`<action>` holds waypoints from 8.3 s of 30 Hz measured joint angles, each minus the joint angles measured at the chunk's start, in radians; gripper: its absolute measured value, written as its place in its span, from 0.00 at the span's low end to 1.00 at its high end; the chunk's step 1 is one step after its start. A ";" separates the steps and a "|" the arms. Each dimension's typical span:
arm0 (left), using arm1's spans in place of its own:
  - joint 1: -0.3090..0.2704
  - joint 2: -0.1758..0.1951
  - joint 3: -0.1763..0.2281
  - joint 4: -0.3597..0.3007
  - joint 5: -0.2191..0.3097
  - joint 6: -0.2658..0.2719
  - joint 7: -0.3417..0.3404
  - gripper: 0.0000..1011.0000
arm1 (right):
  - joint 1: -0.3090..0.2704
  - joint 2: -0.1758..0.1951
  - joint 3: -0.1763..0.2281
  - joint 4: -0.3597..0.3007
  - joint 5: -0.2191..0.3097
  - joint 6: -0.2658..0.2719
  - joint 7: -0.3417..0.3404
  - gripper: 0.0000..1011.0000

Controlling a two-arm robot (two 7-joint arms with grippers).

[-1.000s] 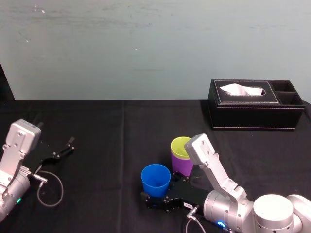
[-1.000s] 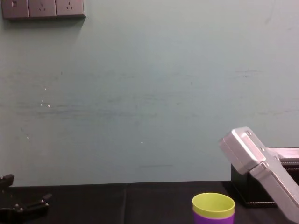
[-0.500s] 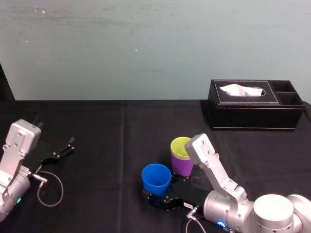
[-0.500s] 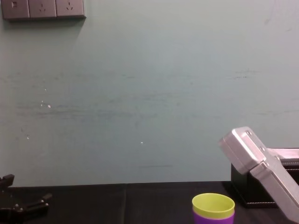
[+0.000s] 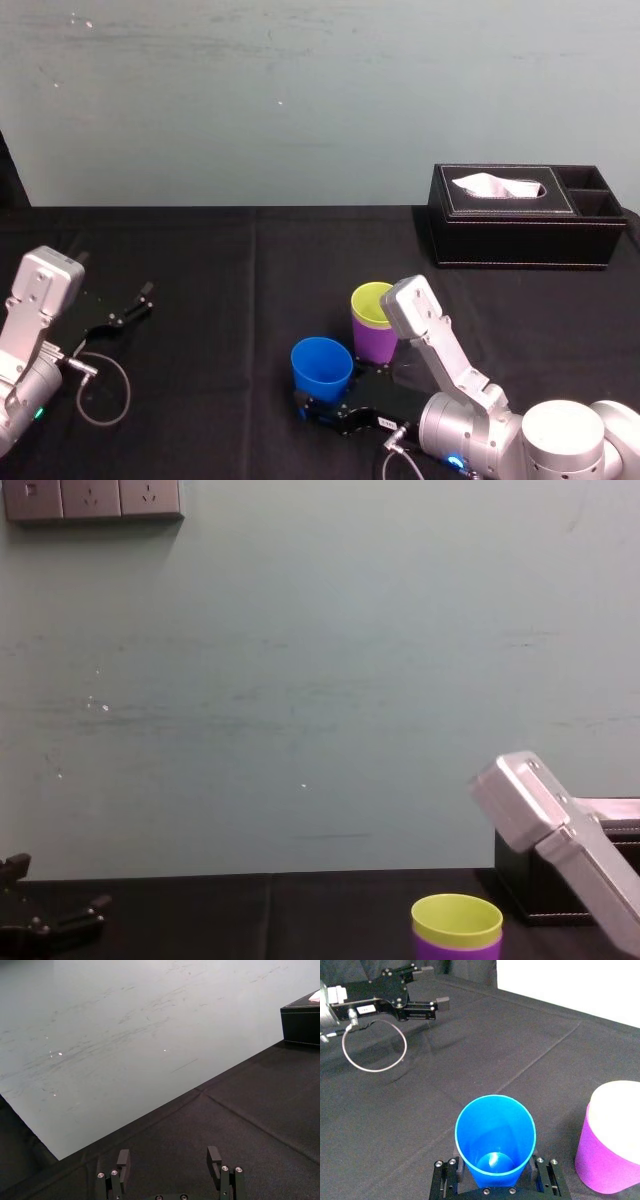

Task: Stack the three plastic cups sequentially using one hand.

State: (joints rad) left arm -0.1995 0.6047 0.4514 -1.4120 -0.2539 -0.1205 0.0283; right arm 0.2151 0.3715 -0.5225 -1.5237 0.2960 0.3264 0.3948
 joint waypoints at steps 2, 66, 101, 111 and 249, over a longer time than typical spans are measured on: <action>0.000 0.000 0.000 0.000 0.000 0.000 0.000 0.99 | -0.007 0.002 0.014 -0.011 0.008 0.001 -0.001 0.70; 0.000 0.000 0.000 0.000 0.000 0.000 0.000 0.99 | 0.149 0.092 0.088 -0.037 0.159 0.120 -0.046 0.70; 0.000 0.000 0.000 0.000 0.000 0.000 0.000 0.99 | 0.150 0.076 0.073 0.003 0.138 0.101 -0.044 0.99; 0.000 0.000 0.000 0.000 0.000 0.000 0.000 0.99 | 0.146 0.076 0.076 0.000 0.137 0.090 -0.043 0.99; 0.000 0.000 0.000 0.000 0.000 0.000 0.000 0.99 | -0.094 -0.085 0.276 0.047 -0.048 -0.183 -0.386 0.99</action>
State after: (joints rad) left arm -0.1996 0.6047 0.4514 -1.4120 -0.2539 -0.1205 0.0283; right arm 0.1214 0.2867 -0.2469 -1.4762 0.2479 0.1433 0.0088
